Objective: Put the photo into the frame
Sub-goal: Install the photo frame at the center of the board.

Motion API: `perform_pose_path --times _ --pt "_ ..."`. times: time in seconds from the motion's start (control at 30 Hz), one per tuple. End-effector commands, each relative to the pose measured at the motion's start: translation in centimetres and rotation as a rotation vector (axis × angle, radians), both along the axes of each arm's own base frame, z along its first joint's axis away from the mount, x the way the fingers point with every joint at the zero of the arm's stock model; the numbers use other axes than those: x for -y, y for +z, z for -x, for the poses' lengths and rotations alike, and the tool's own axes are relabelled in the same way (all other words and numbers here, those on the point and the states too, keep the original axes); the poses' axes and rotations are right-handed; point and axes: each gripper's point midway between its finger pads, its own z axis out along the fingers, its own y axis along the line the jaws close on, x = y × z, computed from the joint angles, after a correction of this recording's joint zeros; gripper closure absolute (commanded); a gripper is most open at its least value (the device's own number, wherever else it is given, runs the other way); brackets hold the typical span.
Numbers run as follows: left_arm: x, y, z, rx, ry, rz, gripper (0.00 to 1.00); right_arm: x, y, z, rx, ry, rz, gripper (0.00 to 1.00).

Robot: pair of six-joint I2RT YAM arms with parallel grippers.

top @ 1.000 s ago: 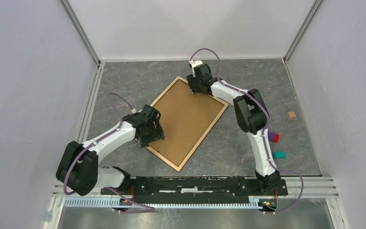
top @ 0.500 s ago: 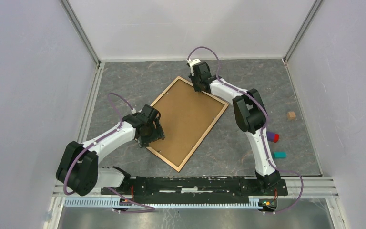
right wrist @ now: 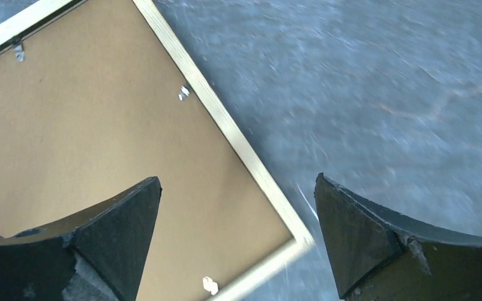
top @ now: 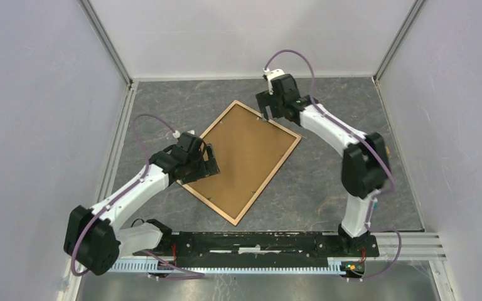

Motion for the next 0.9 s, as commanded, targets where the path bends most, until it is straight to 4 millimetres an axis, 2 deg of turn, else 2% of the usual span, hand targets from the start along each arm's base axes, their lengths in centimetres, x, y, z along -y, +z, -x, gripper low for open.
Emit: perform_pose_path --times 0.0,0.1,0.17,0.23,0.27,0.3,0.37,0.43,0.6,0.7,0.87 --pt "0.8 4.9 -2.0 0.195 -0.073 0.055 0.0 4.6 3.6 4.2 0.057 -0.163 -0.007 0.02" --pt "1.6 6.8 -2.6 0.258 -0.113 0.098 0.0 5.6 2.0 7.5 0.004 -0.235 -0.085 0.02" --pt "2.5 7.9 -3.0 0.283 -0.143 0.139 0.0 4.9 -0.1 10.0 -0.08 -0.225 -0.172 0.02" --pt "4.2 9.0 -3.1 0.298 -0.207 0.226 0.0 3.4 -2.4 12.6 -0.192 -0.191 -0.266 0.02" --pt "5.1 9.5 -3.1 0.303 -0.236 0.274 0.0 3.5 -3.8 13.9 -0.256 -0.231 -0.286 0.02" --pt "5.8 9.7 -3.0 0.302 -0.26 0.309 0.0 3.6 -4.9 14.9 -0.308 -0.279 -0.307 0.05" --pt "6.8 10.1 -3.0 0.306 -0.291 0.361 0.0 3.5 -7.4 17.2 -0.397 -0.345 -0.363 0.18" --pt "7.7 9.8 -2.8 0.274 -0.309 0.403 0.0 2.9 -9.0 18.4 -0.424 -0.372 -0.427 0.24" --pt "11.4 7.7 -0.5 0.097 -0.431 0.59 0.0 0.7 -10.5 20.2 -0.474 -0.357 -0.486 0.25" --pt "12.4 6.6 0.4 0.046 -0.464 0.585 0.0 0.0 -11.4 20.9 -0.523 -0.352 -0.501 0.26" --pt "13.5 5.1 1.1 0.03 -0.49 0.533 0.0 0.3 -12.2 21.5 -0.529 -0.397 -0.504 0.29"
